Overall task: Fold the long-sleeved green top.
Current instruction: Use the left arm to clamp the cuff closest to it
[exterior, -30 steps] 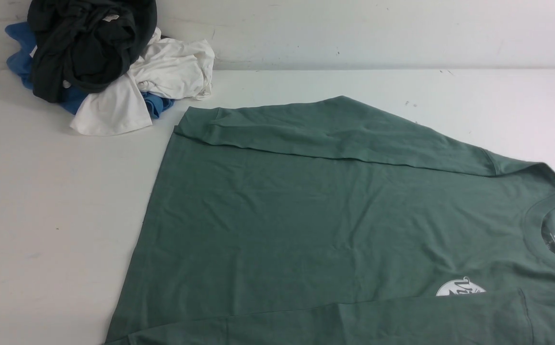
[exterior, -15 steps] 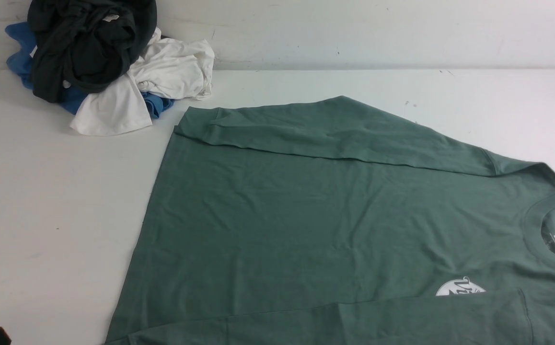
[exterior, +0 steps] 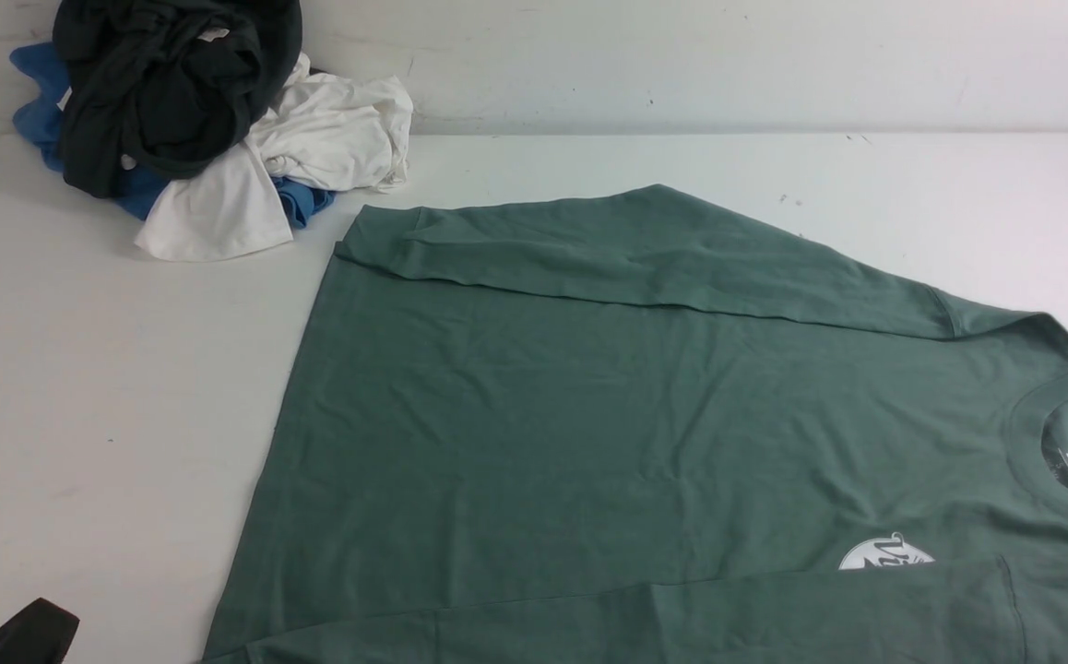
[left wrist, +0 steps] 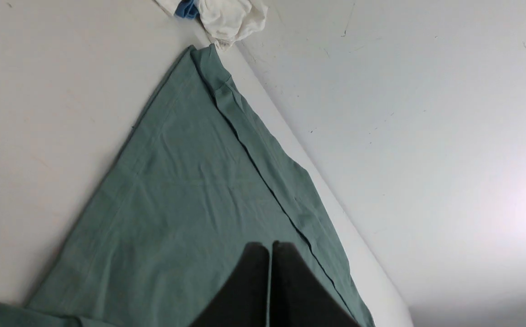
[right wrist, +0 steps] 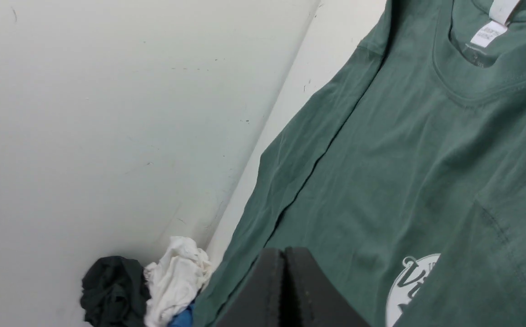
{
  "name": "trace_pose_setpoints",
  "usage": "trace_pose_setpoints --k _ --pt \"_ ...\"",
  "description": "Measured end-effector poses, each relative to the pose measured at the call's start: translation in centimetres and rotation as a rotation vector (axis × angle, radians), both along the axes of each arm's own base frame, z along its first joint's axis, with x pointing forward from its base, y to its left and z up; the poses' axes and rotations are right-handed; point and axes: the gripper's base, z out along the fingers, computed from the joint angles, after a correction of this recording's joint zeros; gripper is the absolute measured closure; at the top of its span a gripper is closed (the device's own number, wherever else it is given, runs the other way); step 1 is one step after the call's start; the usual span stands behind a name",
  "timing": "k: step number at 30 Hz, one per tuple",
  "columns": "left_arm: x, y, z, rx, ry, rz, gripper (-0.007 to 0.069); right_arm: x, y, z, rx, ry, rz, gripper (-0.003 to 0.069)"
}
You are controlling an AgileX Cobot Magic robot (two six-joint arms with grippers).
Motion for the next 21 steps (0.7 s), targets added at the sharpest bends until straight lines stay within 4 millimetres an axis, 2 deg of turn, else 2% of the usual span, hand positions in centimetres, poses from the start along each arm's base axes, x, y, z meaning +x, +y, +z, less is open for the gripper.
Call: trace_pose_setpoints --k 3,4,5,7,9,10,11,13,14,18,21 --pt "0.0 -0.1 0.2 0.066 -0.014 -0.013 0.0631 0.0 -0.1 -0.1 -0.073 0.005 -0.001 0.0674" --pt "-0.2 -0.2 1.2 0.163 -0.053 -0.039 0.0631 0.0 -0.1 -0.1 -0.098 0.006 -0.001 0.0674" --pt "-0.3 -0.2 1.4 0.177 -0.062 -0.040 0.0631 0.0 -0.1 -0.1 -0.102 0.006 0.000 0.0674" --pt "-1.0 -0.5 4.5 0.404 -0.164 -0.089 0.0631 -0.1 -0.1 0.5 -0.204 -0.001 0.018 0.0674" --pt "-1.3 -0.8 7.1 0.576 -0.186 -0.140 0.0631 -0.4 -0.1 2.8 -0.358 -0.062 0.023 0.0674" --pt "-1.2 -0.9 7.8 0.626 -0.174 -0.159 0.0631 -0.6 -0.2 3.9 -0.430 -0.092 0.017 0.0674" --pt "-1.1 -0.9 8.2 0.652 -0.161 -0.172 0.0631 -0.5 -0.2 4.2 -0.447 -0.097 0.015 0.0674" --pt "-0.1 -0.9 10.4 0.806 -0.047 -0.261 0.0631 -0.5 -0.4 8.0 -0.657 -0.143 -0.007 0.0674" --pt "0.8 -0.7 11.8 0.895 0.053 -0.328 0.0631 -0.1 -0.6 9.8 -0.761 -0.137 -0.011 0.0674" --pt "3.8 0.1 14.4 1.053 0.344 -0.500 0.0631 2.4 -0.9 15.1 -0.968 -0.041 0.058 0.0674" --pt "6.3 0.3 14.8 1.084 0.523 -0.618 0.0631 4.5 -0.4 17.3 -0.996 0.057 0.207 0.0674"
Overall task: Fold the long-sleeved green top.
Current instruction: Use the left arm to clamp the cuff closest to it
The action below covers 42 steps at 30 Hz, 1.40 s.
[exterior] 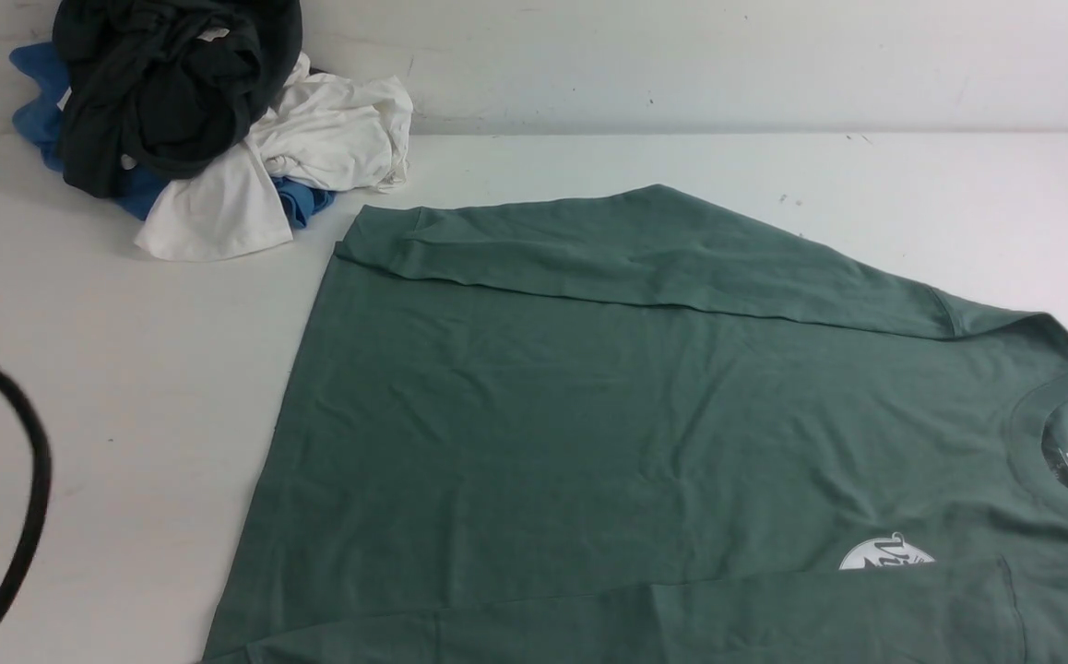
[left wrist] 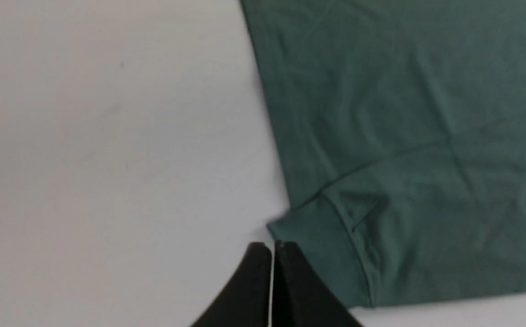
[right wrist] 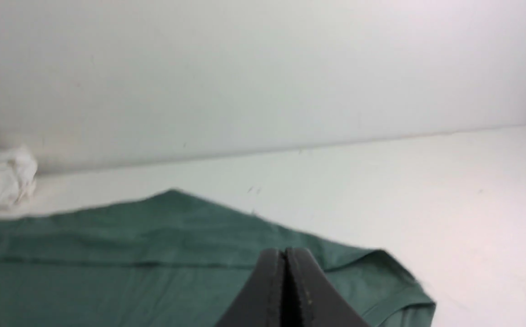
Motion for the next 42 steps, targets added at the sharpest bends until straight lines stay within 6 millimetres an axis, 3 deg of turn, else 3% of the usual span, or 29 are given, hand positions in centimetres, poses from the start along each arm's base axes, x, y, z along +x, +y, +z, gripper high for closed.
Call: trace_pose_setpoints --k 5,9,10,12,13,15,19,24,30,34,38,42 --pt "3.5 -1.3 -2.2 0.015 0.202 -0.076 0.0597 2.0 2.2 0.6 -0.043 0.293 0.222 0.0674" --pt "6.1 -2.0 -6.3 0.003 0.411 -0.084 0.0474 2.5 4.3 -3.0 -0.136 0.705 0.442 0.0674" --pt "6.2 -2.1 -6.5 0.002 0.418 -0.084 0.0468 2.5 4.4 -3.2 -0.138 0.716 0.448 0.0674" --pt "7.0 -2.2 -8.9 -0.009 0.478 -0.070 0.0379 2.1 5.1 -4.3 -0.182 0.796 0.524 0.0674" --pt "7.1 -2.2 -8.9 -0.009 0.472 -0.069 0.0373 2.1 5.1 -4.3 -0.183 0.799 0.526 0.0674" --pt "7.5 -2.2 -11.1 -0.006 0.503 -0.053 0.0306 1.9 5.4 -4.6 -0.199 0.814 0.554 0.0674" --pt "7.8 -1.9 -14.5 0.001 0.515 -0.012 0.0274 1.5 5.4 -4.6 -0.211 0.799 0.565 0.0674" --pt "8.5 -1.7 -17.2 0.010 0.484 0.024 0.0272 1.2 5.3 -4.3 -0.212 0.773 0.566 0.0674" --pt "9.3 -1.7 -18.5 0.007 0.483 0.043 0.0284 1.3 5.3 -4.3 -0.210 0.765 0.565 0.0674" --pt "9.4 -1.8 -18.6 -0.002 0.490 0.049 0.0364 1.3 5.3 -4.2 -0.208 0.762 0.566 0.0674" --pt "9.4 -1.9 -18.6 -0.017 0.495 0.058 0.0514 1.3 5.3 -4.2 -0.208 0.761 0.566 0.0674" --pt "9.5 -1.9 -18.4 -0.018 0.495 0.057 0.0593 1.3 5.3 -4.2 -0.210 0.758 0.568 0.0674"
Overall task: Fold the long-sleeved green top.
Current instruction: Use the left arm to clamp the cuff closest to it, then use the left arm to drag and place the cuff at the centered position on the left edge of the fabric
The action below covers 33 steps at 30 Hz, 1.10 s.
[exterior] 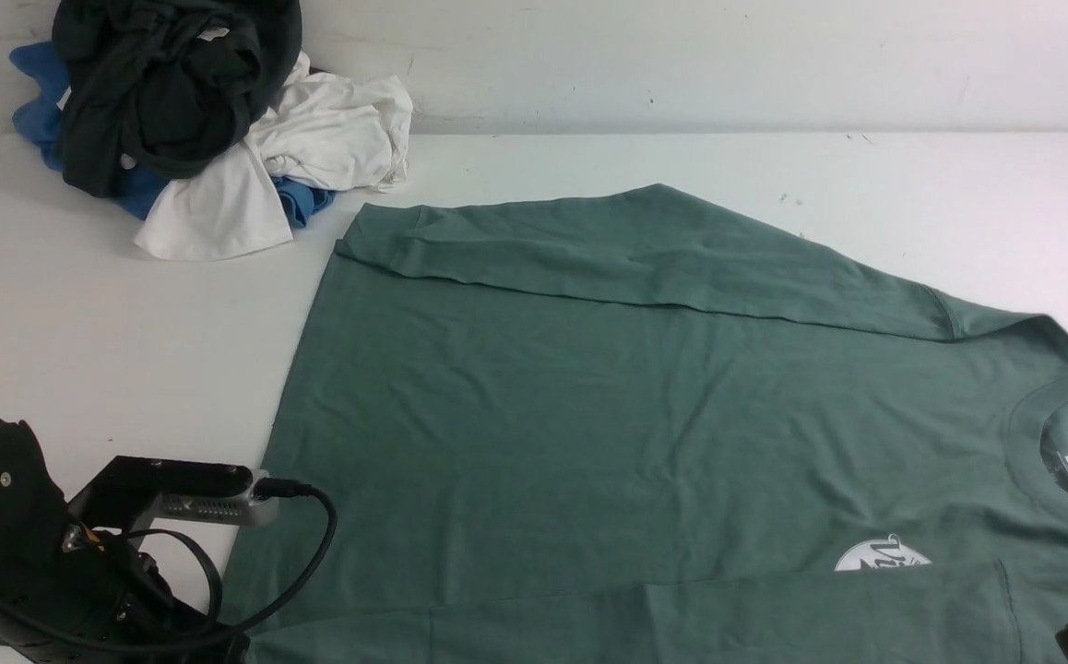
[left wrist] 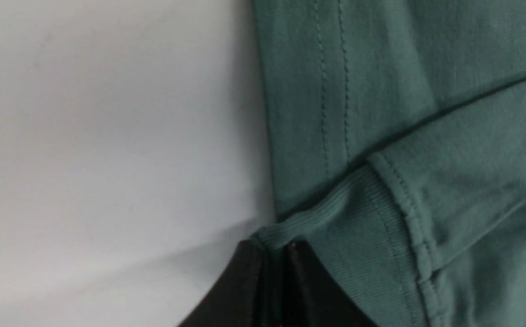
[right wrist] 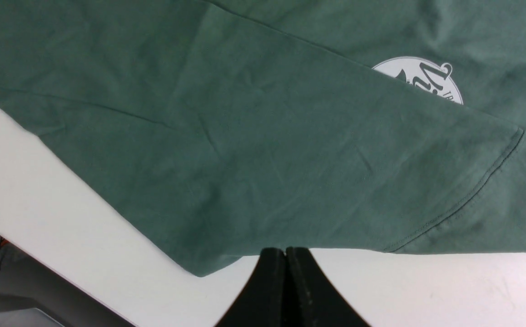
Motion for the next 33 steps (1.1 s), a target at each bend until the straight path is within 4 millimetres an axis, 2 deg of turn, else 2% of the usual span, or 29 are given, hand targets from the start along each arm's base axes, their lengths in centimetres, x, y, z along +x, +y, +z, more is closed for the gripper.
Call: trace_pose_setpoints --k 5,10,14,15,19,24,30,31,32,33 --pt "-0.1 0.0 0.4 0.004 0.016 -0.016 0.0601 0.0 0.0 0.0 0.000 -0.001 0.001 0.0674" --pt "-0.4 0.0 3.2 -0.005 -0.052 -0.037 0.0601 0.1 0.0 0.1 0.004 -0.016 -0.002 0.0674" --pt "0.1 -0.2 6.6 -0.021 -0.123 -0.056 0.0601 0.5 0.0 0.2 0.000 -0.052 -0.010 0.0674" --pt "0.1 -0.2 6.7 -0.021 -0.126 -0.058 0.0601 0.5 0.0 0.2 -0.002 -0.054 -0.010 0.0674" --pt "2.0 -0.4 10.0 -0.029 -0.186 -0.079 0.0601 1.5 0.0 -0.2 -0.026 -0.053 -0.042 0.0674" --pt "5.4 -0.8 14.0 -0.038 -0.274 -0.093 0.0601 3.9 0.0 -1.8 -0.101 0.007 -0.103 0.0674" --pt "8.3 -1.5 16.9 -0.036 -0.315 -0.139 0.0601 6.2 0.0 -3.1 -0.155 0.015 -0.190 0.0674" --pt "9.4 -2.1 17.7 -0.035 -0.334 -0.168 0.0601 7.1 0.0 -3.7 -0.180 0.013 -0.217 0.0674" --pt "9.5 -2.1 17.8 -0.035 -0.336 -0.171 0.0601 7.2 0.0 -3.8 -0.178 0.015 -0.228 0.0674" --pt "10.7 -2.8 18.3 -0.035 -0.355 -0.189 0.0601 8.2 0.0 -4.5 -0.197 0.020 -0.249 0.0674"
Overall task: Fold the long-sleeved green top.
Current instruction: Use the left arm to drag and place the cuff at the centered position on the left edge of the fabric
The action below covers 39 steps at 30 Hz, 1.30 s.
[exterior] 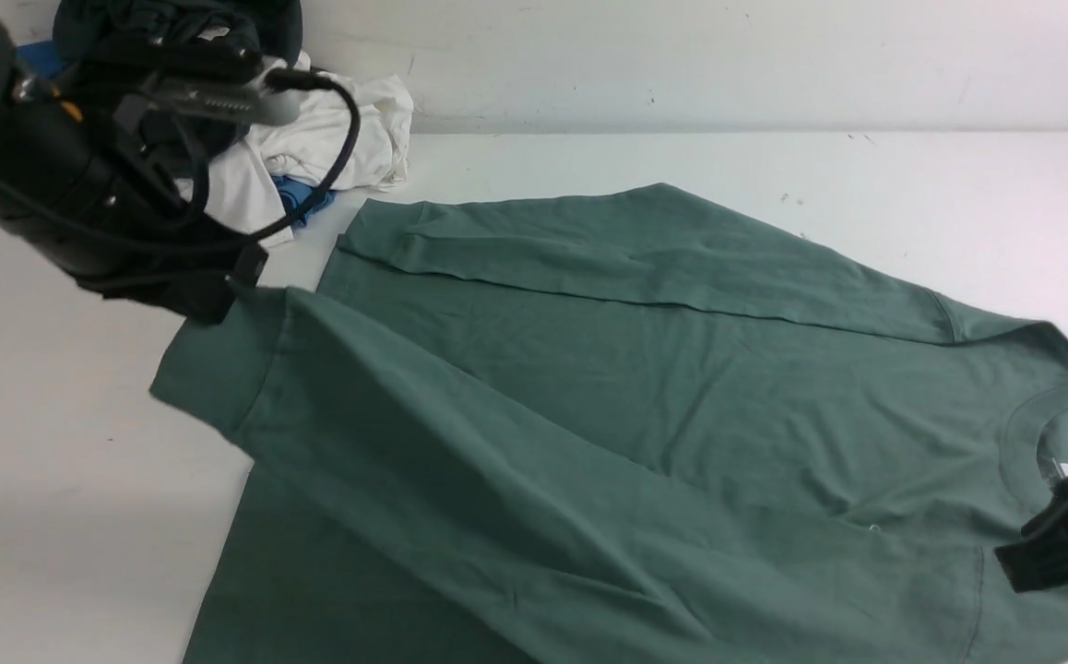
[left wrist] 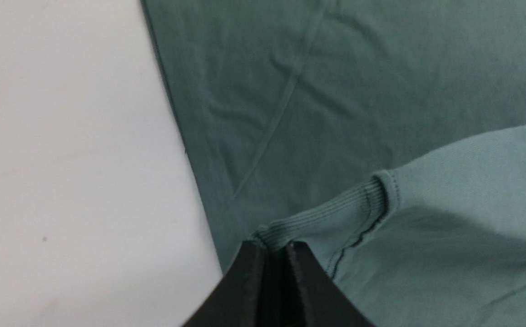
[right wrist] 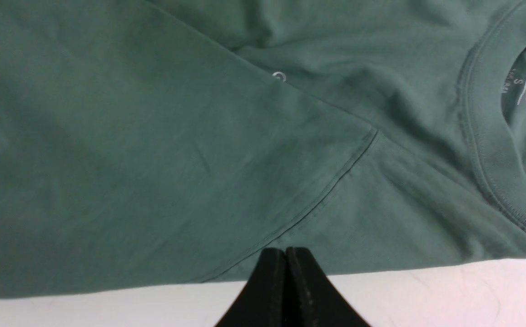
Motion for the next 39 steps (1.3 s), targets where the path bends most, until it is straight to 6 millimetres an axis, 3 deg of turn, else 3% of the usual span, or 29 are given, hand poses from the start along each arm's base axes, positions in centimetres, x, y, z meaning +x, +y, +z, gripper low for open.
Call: trace_pose_setpoints --k 6,11,15,20,23,27,34,39 --pt "3.9 -1.2 -0.1 0.001 0.004 -0.027 0.0601 2.0 -0.5 -2.2 -0.024 0.067 -0.068 0.0674" --pt "6.4 -1.2 -1.4 0.060 0.067 -0.019 0.0601 2.2 -0.7 -2.4 -0.026 0.072 -0.073 0.0674" --pt "6.5 -1.0 -1.1 0.081 0.080 -0.005 0.0601 2.2 -0.7 -2.4 -0.027 0.072 -0.071 0.0674" --pt "4.9 -2.1 3.5 0.023 -0.050 -0.051 0.0601 2.9 -1.2 -2.5 -0.002 0.040 -0.114 0.0662" --pt "4.4 -2.4 5.2 0.002 -0.101 -0.059 0.0601 3.6 -2.3 -3.2 0.013 0.053 -0.176 0.0627" --pt "4.6 -2.4 4.9 0.008 -0.096 -0.061 0.0601 4.7 -3.0 -4.9 0.040 0.113 -0.234 0.0540" --pt "5.5 -2.5 3.4 0.024 -0.055 -0.075 0.0601 7.0 -2.5 -8.9 0.058 0.172 -0.243 0.0361" --pt "5.8 -2.6 2.7 0.031 -0.025 -0.081 0.0601 8.1 -2.4 -11.2 0.061 0.187 -0.258 0.0328"
